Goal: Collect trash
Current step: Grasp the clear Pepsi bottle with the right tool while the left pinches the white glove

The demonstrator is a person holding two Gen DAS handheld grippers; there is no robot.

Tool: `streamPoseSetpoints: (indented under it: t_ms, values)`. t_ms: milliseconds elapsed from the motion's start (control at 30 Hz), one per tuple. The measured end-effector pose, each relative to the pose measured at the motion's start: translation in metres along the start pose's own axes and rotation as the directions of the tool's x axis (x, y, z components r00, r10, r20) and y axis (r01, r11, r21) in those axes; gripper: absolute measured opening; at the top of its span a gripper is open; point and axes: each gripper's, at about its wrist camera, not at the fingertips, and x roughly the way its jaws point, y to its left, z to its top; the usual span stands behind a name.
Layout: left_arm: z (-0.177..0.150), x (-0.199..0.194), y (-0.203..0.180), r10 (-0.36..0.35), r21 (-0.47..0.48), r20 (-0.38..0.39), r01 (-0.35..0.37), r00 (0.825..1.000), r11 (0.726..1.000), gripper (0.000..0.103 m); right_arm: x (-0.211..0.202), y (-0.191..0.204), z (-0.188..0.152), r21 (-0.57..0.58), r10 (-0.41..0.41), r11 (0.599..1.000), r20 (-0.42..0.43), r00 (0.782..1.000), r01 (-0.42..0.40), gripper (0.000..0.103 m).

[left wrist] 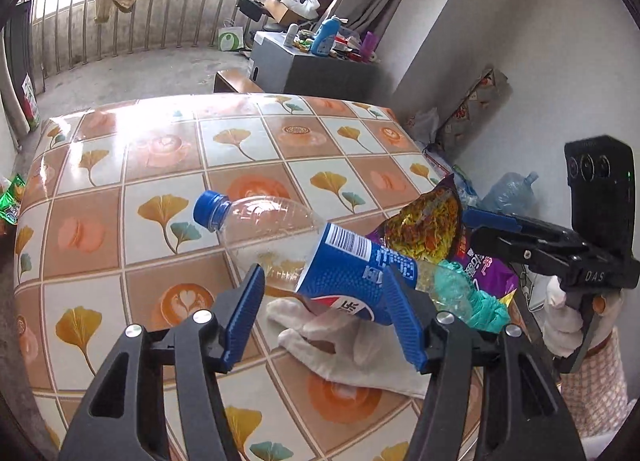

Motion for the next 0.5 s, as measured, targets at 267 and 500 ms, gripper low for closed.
streamPoseSetpoints:
  t_ms: [267,500]
  values:
    - [-0.010,0.029,0.006,-0.018,0.010,-0.056,0.019,0.998,1.000,0.029,0.052,0.007,0.023,0.017,0.101,0.995,-0.171,0.980,-0.100,0.062]
    - [-0.018,0.043,0.008,-0.036,0.015,-0.093,0.038,0.995,0.999,0.022,0.089,0.002,0.032,0.107,0.133,0.989,-0.328,0.935,-0.103,0.059]
